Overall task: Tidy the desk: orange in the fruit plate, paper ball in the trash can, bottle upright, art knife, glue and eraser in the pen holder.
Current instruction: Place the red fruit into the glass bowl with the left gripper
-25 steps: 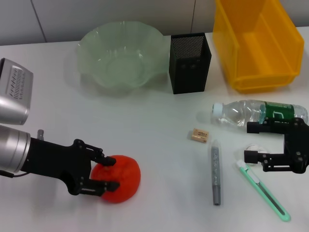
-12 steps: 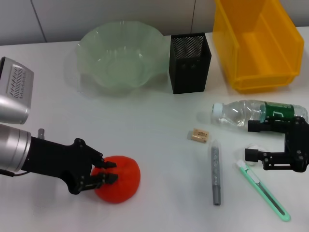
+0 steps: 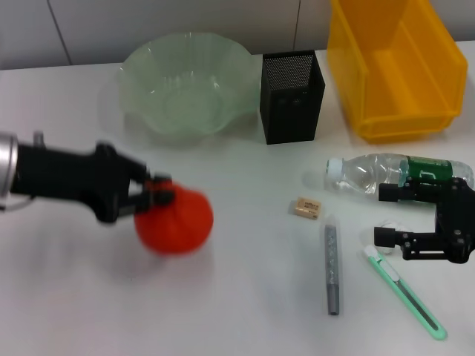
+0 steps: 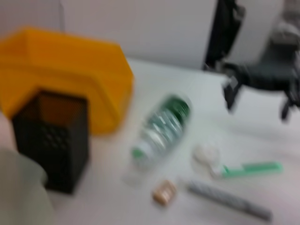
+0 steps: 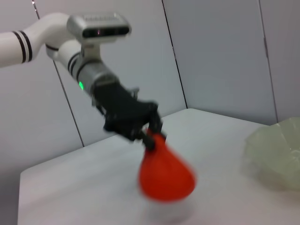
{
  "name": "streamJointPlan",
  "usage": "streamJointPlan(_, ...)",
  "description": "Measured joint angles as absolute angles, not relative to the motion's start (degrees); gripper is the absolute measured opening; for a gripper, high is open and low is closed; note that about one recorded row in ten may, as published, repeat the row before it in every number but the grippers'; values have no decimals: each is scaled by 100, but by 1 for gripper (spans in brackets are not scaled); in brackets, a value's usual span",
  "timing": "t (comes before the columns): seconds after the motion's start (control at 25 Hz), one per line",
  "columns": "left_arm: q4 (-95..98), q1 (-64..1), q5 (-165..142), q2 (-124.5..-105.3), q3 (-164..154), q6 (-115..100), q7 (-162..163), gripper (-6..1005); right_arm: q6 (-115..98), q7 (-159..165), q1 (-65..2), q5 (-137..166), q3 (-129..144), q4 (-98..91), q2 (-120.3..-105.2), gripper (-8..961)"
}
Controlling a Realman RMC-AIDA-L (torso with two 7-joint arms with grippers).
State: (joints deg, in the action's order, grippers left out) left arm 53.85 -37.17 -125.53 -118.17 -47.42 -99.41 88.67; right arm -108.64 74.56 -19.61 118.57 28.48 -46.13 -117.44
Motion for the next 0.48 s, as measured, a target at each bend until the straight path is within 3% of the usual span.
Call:
streamJointPlan(0.36,5828,-4410,-12331,-11871,-4622,-9542,9582,177,-10864,7446,-2010,11847,2855,-4588,-11825,775)
streamJointPlan(0.48,5356,-4660,-12012,-11896,-5007,-8510,9730,184,-10863,7444,-2076,11847,2882,-4495,-11839,776)
